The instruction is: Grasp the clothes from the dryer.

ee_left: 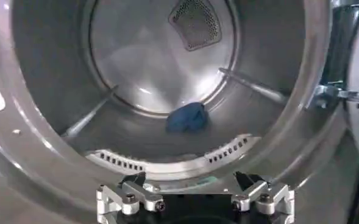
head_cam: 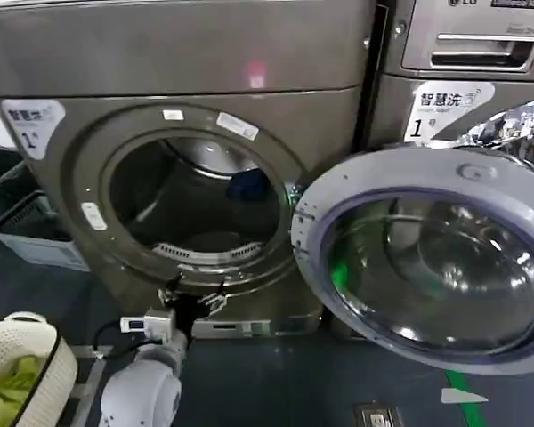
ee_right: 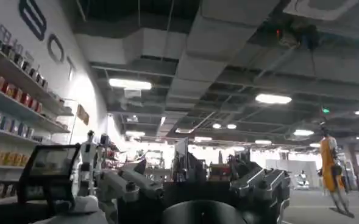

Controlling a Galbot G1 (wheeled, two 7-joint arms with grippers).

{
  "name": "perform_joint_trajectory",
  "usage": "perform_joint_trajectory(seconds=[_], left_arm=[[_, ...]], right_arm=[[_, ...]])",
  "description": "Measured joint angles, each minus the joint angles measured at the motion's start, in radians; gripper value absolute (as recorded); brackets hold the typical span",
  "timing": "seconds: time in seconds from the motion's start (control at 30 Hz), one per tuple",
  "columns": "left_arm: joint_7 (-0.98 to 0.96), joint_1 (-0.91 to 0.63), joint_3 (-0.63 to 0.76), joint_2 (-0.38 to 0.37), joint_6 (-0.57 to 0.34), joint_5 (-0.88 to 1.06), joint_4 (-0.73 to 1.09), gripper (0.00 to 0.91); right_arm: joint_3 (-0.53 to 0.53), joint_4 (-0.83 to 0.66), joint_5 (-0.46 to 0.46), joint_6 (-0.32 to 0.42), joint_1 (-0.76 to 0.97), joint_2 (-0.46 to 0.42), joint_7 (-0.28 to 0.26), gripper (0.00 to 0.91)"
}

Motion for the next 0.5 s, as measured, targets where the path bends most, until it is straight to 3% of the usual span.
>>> perform_joint_trajectory(seconds=[0.5], left_arm=[[-0.007,-0.007,0.0,0.006,0.0,-0.006,0.005,0.907]], right_arm=[[-0.001,-0.005,-0.001,0.001,-0.001,0.001,0.0,0.907]])
